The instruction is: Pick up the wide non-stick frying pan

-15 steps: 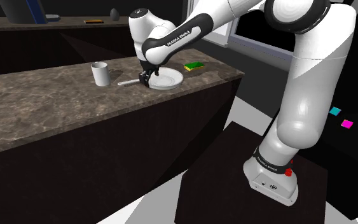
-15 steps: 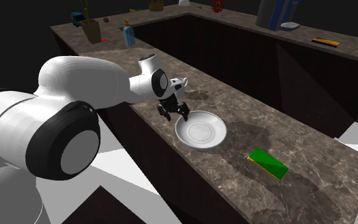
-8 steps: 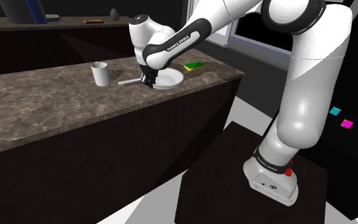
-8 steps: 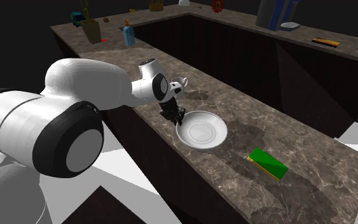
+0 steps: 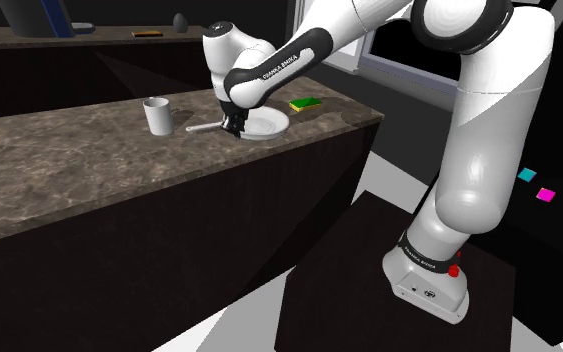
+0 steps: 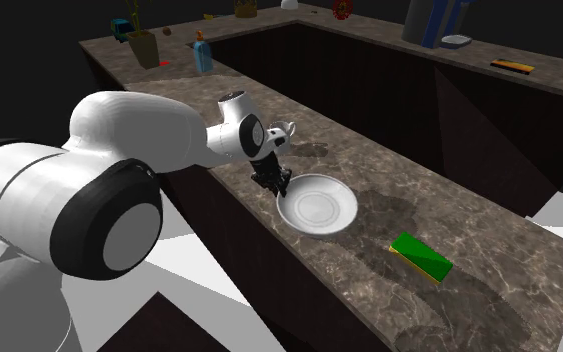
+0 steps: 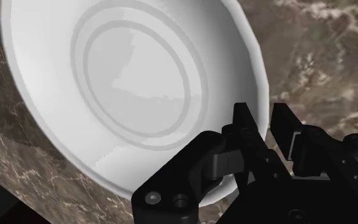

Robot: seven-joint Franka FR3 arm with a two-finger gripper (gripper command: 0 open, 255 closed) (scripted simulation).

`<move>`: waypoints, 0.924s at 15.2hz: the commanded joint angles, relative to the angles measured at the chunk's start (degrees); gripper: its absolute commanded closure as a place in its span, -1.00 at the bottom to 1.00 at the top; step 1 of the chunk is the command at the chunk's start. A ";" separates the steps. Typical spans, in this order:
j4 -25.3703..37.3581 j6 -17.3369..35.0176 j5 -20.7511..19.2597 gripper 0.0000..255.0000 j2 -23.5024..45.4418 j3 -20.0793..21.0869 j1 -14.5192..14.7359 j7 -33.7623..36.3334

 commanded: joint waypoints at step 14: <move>5.24 -8.80 3.30 1.00 -4.28 0.86 -0.17 -4.42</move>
